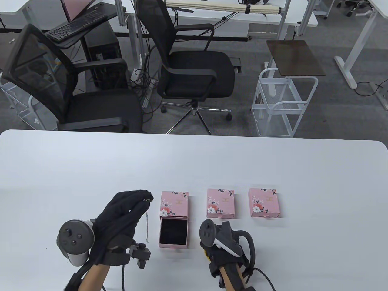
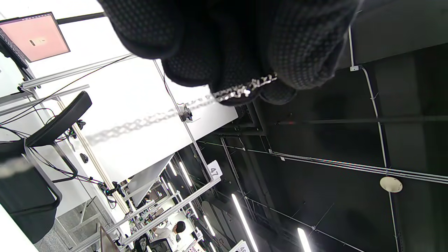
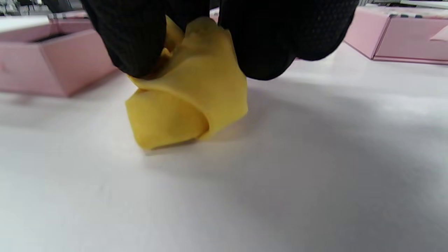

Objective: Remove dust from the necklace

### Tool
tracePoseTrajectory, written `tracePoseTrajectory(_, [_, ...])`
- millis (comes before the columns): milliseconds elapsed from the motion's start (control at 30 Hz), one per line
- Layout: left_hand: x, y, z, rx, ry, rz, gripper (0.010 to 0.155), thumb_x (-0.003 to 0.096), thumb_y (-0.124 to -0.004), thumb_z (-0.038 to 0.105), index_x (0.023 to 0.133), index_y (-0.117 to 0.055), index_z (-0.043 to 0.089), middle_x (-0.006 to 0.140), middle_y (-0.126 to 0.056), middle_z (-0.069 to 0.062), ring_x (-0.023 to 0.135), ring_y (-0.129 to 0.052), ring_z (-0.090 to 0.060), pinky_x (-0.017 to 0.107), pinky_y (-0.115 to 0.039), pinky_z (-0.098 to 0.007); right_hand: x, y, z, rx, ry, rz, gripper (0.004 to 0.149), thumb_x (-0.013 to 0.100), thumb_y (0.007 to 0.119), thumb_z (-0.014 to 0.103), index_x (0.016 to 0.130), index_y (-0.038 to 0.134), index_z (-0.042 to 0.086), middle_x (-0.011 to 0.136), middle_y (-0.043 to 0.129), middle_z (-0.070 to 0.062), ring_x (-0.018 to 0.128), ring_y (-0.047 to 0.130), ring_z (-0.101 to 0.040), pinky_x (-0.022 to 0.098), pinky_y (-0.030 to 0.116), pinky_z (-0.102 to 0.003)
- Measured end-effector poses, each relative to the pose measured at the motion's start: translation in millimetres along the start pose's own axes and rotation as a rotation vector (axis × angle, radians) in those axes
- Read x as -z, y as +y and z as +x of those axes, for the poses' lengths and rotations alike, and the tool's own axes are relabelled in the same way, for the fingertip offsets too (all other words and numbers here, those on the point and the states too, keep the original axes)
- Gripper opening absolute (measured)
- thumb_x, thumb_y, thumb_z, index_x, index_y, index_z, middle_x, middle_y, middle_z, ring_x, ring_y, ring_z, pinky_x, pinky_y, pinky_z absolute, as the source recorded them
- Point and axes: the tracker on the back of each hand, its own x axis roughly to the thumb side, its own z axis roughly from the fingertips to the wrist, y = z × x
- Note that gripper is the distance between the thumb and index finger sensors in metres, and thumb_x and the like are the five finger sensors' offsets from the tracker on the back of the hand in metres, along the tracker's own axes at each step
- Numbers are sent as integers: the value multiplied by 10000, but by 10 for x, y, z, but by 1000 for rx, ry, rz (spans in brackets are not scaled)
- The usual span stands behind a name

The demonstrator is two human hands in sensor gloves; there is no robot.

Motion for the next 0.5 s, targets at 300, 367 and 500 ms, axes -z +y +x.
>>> tracePoseTrajectory(300, [12, 26, -35, -2, 17, 6, 356, 522, -877, 458, 841, -951, 318, 837, -994, 18, 782, -891, -225, 566, -804, -418, -30, -2, -5, 45, -11, 80, 704, 631, 789, 442, 1169, 473, 116, 1135, 495, -345, 910, 624, -561, 668, 608, -597])
tracePoseTrajectory(367, [11, 6, -32, 3, 15, -2, 355, 521, -878, 459, 838, -953, 319, 834, -995, 5, 778, -893, -225, 564, -806, -416, -79, -65, -10, 65, -21, 60, 717, 631, 785, 450, 1173, 461, 112, 1143, 477, -353, 914, 616, -568, 669, 603, -603])
tracePoseTrajectory(500, [12, -59, -30, 10, 10, -29, 355, 521, -878, 459, 839, -953, 320, 834, -995, 6, 777, -893, -226, 563, -806, -416, -232, -267, 48, 65, -56, -61, 701, 632, 776, 457, 1168, 487, 110, 1145, 487, -349, 903, 636, -558, 658, 623, -588])
